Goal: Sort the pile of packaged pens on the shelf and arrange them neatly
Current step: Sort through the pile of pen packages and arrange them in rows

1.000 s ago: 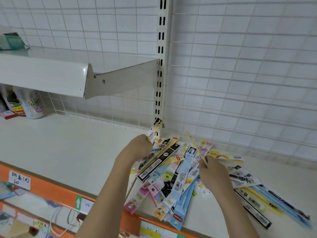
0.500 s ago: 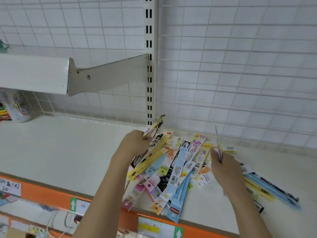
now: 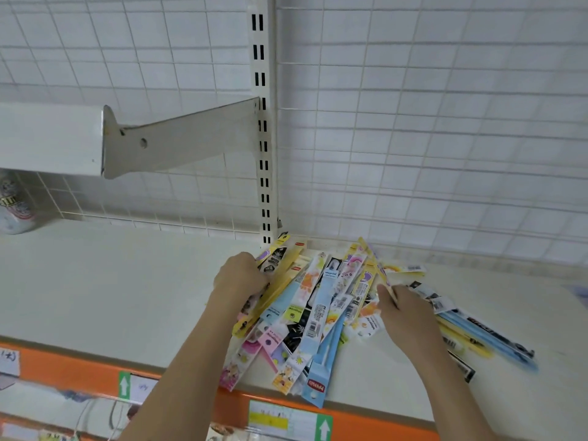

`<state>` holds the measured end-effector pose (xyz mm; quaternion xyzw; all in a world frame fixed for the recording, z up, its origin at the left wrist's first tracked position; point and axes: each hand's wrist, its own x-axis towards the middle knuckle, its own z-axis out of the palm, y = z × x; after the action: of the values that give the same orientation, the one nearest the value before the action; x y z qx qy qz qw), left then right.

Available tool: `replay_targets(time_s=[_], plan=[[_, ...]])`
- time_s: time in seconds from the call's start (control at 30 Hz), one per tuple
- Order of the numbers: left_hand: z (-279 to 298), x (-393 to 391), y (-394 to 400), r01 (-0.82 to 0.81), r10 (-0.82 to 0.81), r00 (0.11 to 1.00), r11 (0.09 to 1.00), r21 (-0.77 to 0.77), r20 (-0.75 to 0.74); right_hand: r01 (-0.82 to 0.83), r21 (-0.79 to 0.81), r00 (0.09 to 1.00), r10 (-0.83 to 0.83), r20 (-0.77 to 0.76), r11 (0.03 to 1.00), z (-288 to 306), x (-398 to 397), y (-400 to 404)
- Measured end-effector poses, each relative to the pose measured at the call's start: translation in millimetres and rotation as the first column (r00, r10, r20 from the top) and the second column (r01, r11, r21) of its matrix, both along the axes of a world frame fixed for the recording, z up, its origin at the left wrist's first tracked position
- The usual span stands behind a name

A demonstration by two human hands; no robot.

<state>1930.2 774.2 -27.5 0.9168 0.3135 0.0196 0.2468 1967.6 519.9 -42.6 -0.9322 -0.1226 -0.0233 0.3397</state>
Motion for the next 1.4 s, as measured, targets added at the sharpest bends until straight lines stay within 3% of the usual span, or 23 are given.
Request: replay_targets(time_s=[0.13,0.3,0.53,0.67,1.13,1.4], plan=[[13,3,7,0.060,-0.060,0.998,0.998,0.003,-0.036,0.004,-0.043,1.000,-0.003,0.005,0.999,0,-3,-1],[30,-4,14,0.096,-0.092,0.994,0.993,-0.073,0.053,0.019,-0.055,1.000,-0.019,-0.009,0.998,-5,-4,-1],[15,-15,-11,0.125,-0.128,0.991,0.986,-0.106,-0.031,0.030,-0.051,0.999,-0.031,-0.019,0.998,-7,-4,-2],[4,-18,-20,0.102,-0.104,0.992,0.994,-0.038,-0.064,0.024,-0.034,1.000,-0.025,-0.016,0.999,-7,-5,-3],[4,-17,-20,0.061,-0.063,0.995,0.998,-0.022,-0.074,-0.056,-0.064,0.998,0.055,-0.012,0.996,14,9,13],[20,-39,-7,-0.023,0.026,0.998,0.998,-0.051,0.052,-0.157,-0.161,0.987,0.149,-0.060,0.974,13,16,41]])
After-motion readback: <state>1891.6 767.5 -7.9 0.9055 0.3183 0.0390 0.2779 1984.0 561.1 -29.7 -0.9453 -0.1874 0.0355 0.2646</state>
